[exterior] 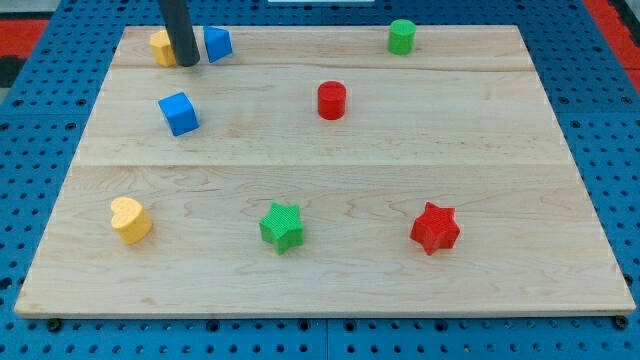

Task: Place the blue triangle diagonally to the top right of the blue cube

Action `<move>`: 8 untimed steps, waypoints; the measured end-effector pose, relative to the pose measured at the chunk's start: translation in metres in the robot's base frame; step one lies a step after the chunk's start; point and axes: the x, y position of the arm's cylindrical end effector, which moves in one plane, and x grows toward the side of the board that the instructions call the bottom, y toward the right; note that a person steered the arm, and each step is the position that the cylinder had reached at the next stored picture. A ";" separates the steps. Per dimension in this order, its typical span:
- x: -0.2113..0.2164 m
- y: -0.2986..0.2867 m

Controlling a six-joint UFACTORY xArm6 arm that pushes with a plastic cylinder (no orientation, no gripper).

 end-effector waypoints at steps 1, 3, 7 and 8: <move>-0.005 -0.001; 0.007 0.052; -0.071 0.116; -0.071 0.066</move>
